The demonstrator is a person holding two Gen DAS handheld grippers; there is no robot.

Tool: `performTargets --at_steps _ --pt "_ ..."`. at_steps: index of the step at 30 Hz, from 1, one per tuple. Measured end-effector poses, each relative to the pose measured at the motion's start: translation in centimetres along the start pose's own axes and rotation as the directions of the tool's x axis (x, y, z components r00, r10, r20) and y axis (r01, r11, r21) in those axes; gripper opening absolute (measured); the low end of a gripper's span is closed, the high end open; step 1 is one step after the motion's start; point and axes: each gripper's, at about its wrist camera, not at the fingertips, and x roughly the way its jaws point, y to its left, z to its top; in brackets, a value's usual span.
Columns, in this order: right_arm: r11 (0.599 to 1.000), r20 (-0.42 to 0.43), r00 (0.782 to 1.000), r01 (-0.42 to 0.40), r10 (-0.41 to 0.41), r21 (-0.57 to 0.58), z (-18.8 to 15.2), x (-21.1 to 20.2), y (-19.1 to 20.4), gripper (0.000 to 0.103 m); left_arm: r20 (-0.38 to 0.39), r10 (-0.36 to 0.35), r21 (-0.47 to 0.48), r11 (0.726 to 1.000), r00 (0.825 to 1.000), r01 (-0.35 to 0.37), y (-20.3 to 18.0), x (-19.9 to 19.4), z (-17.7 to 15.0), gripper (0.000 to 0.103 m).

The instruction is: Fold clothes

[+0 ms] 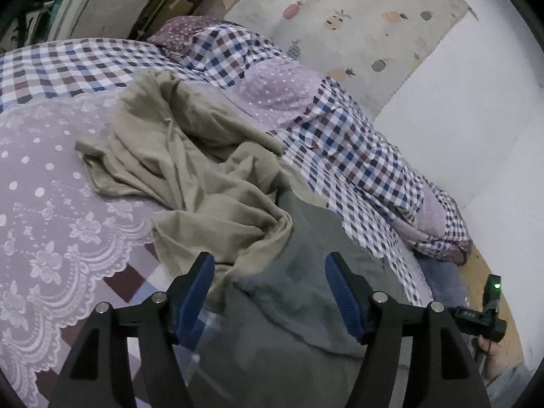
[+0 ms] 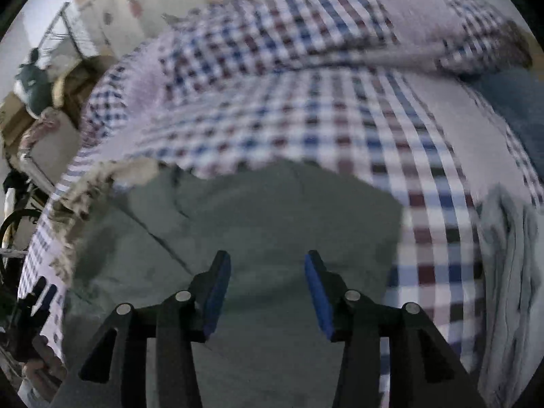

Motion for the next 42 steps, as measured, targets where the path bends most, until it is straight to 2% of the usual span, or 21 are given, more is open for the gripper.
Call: performTargets --at_steps 5,13,16,17,19,22,25,27,31,33,35,39,40,42 --pt "0.998 -0.092 0.994 0.065 -0.065 -0.002 -1.2 2.5 -2.6 0.048 -0.007 -0.008 -0.009 1.000 1.000 0.008 -0.7 0.7 -0.3 0.072" --pt "0.991 -0.135 0.982 0.133 -0.131 0.003 -1.8 5.2 -4.9 0.047 0.000 -0.014 0.002 1.000 1.000 0.014 -2.1 1.4 -0.8 0.072" --pt "0.968 -0.131 0.959 0.251 -0.251 -0.022 -2.2 5.4 -5.5 0.046 0.007 -0.013 -0.012 1.000 1.000 0.013 -2.2 1.4 -0.8 0.072" --pt "0.964 -0.110 0.957 0.268 -0.267 -0.007 -2.5 4.7 -5.6 0.046 0.008 -0.011 -0.014 1.000 1.000 0.012 -2.2 1.4 -0.8 0.072" --pt "0.969 -0.048 0.969 0.244 -0.241 0.045 -3.2 2.5 -6.0 0.047 0.014 -0.009 -0.008 1.000 1.000 0.009 -2.3 1.3 -0.8 0.072" --pt "0.981 0.060 0.986 0.149 -0.157 0.122 -5.3 -1.7 -6.0 0.048 0.028 -0.007 0.017 1.000 1.000 0.007 -2.7 0.9 -0.9 0.076" --pt "0.986 0.152 0.985 0.055 -0.079 0.154 -8.8 -5.9 -5.0 0.050 0.039 -0.010 0.057 0.998 0.999 0.008 -3.2 0.2 -1.2 0.081" --pt "0.990 0.192 0.979 0.041 -0.067 0.138 -11.3 -7.9 -3.8 0.052 0.046 -0.013 0.086 0.996 0.999 0.009 -3.5 -0.2 -1.4 0.081" --pt "0.995 0.268 0.961 0.047 -0.070 0.093 -17.8 -12.1 -1.1 0.056 0.049 -0.036 0.138 0.990 0.998 0.029 -4.3 -1.2 -2.2 0.082" --pt "0.994 0.317 0.944 0.070 -0.091 0.080 -21.3 -14.2 0.4 0.059 0.041 -0.052 0.161 0.986 0.998 0.045 -4.8 -1.8 -2.8 0.082" --pt "0.994 0.373 0.922 0.090 -0.106 0.061 -24.6 -16.2 1.8 0.066 0.026 -0.068 0.196 0.979 0.997 0.062 -5.3 -2.7 -3.7 0.082" --pt "0.986 0.484 0.863 0.167 -0.146 0.001 -29.9 -19.4 5.1 0.081 -0.009 -0.084 0.288 0.954 0.996 0.083 -6.5 -5.1 -6.0 0.082" --pt "0.985 0.496 0.856 0.173 -0.148 -0.005 -30.6 -19.8 5.6 0.086 -0.011 -0.084 0.310 0.947 0.996 0.083 -6.8 -5.7 -6.5 0.082" --pt "0.986 0.498 0.856 0.167 -0.138 -0.014 -31.9 -20.2 6.5 0.087 -0.021 -0.076 0.352 0.933 0.997 0.078 -6.9 -7.2 -7.8 0.083"
